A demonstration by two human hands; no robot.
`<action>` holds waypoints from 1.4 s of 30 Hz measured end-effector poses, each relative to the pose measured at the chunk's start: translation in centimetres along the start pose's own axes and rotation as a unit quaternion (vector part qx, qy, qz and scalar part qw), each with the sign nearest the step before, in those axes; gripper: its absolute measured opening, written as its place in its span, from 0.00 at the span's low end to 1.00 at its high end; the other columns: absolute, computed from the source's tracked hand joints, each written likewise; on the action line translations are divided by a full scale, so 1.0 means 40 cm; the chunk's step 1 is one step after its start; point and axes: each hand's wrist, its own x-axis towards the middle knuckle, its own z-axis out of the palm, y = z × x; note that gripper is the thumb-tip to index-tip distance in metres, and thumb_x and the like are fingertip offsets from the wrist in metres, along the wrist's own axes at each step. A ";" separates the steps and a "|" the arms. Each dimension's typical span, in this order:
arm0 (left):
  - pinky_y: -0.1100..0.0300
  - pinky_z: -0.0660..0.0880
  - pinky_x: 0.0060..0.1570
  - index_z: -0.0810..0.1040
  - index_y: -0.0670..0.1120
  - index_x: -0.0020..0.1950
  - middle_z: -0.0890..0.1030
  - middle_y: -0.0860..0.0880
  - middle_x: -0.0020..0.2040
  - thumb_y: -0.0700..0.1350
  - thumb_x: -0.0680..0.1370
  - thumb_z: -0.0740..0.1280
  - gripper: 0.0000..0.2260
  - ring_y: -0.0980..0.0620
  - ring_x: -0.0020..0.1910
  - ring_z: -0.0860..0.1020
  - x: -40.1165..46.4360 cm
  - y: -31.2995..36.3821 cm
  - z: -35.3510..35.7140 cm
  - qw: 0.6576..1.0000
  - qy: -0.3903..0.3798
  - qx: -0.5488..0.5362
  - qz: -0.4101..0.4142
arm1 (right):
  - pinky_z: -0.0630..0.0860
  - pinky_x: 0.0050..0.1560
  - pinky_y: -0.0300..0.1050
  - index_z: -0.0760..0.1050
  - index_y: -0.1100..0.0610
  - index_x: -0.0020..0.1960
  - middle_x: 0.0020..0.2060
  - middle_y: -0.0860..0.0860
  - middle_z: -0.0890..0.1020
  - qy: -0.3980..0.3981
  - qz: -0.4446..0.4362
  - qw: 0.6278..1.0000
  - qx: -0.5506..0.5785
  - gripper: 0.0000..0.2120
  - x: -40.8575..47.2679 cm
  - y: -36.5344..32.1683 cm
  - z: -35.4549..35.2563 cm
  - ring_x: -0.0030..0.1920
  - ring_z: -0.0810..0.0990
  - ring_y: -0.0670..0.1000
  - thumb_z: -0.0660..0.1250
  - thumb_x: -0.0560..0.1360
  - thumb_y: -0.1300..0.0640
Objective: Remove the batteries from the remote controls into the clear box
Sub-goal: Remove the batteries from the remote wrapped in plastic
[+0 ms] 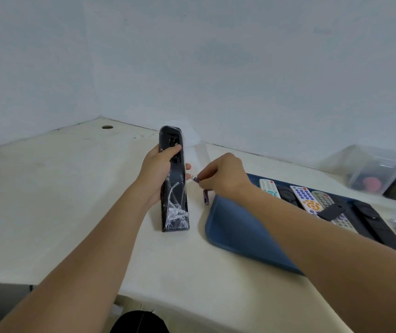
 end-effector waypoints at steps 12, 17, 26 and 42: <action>0.54 0.81 0.31 0.75 0.44 0.56 0.82 0.36 0.48 0.44 0.80 0.68 0.07 0.46 0.31 0.85 0.041 -0.022 -0.008 0.990 0.113 0.047 -0.073 | 0.81 0.32 0.39 0.81 0.68 0.46 0.37 0.58 0.83 0.077 0.230 0.817 0.524 0.04 -0.008 0.124 -0.130 0.36 0.82 0.52 0.72 0.72 0.72; 0.54 0.81 0.32 0.74 0.44 0.57 0.81 0.37 0.46 0.45 0.79 0.69 0.10 0.42 0.34 0.83 0.023 -0.030 -0.001 0.983 0.148 0.105 -0.038 | 0.81 0.33 0.39 0.81 0.67 0.43 0.33 0.56 0.84 0.107 0.214 0.809 0.537 0.03 -0.033 0.167 -0.159 0.32 0.83 0.49 0.72 0.72 0.72; 0.58 0.78 0.28 0.81 0.40 0.50 0.82 0.40 0.42 0.48 0.72 0.77 0.14 0.49 0.27 0.80 0.000 -0.007 0.179 0.994 0.023 0.059 -0.091 | 0.82 0.36 0.40 0.82 0.68 0.44 0.35 0.57 0.85 0.155 0.188 0.793 0.559 0.03 -0.090 0.233 -0.243 0.32 0.84 0.52 0.73 0.70 0.72; 0.59 0.77 0.28 0.85 0.36 0.49 0.84 0.41 0.36 0.59 0.78 0.69 0.24 0.46 0.28 0.79 -0.082 -0.132 0.508 0.914 -0.317 0.082 -0.238 | 0.76 0.29 0.42 0.82 0.60 0.51 0.35 0.58 0.84 0.271 0.112 0.865 0.407 0.11 -0.169 0.314 -0.336 0.27 0.79 0.51 0.73 0.70 0.69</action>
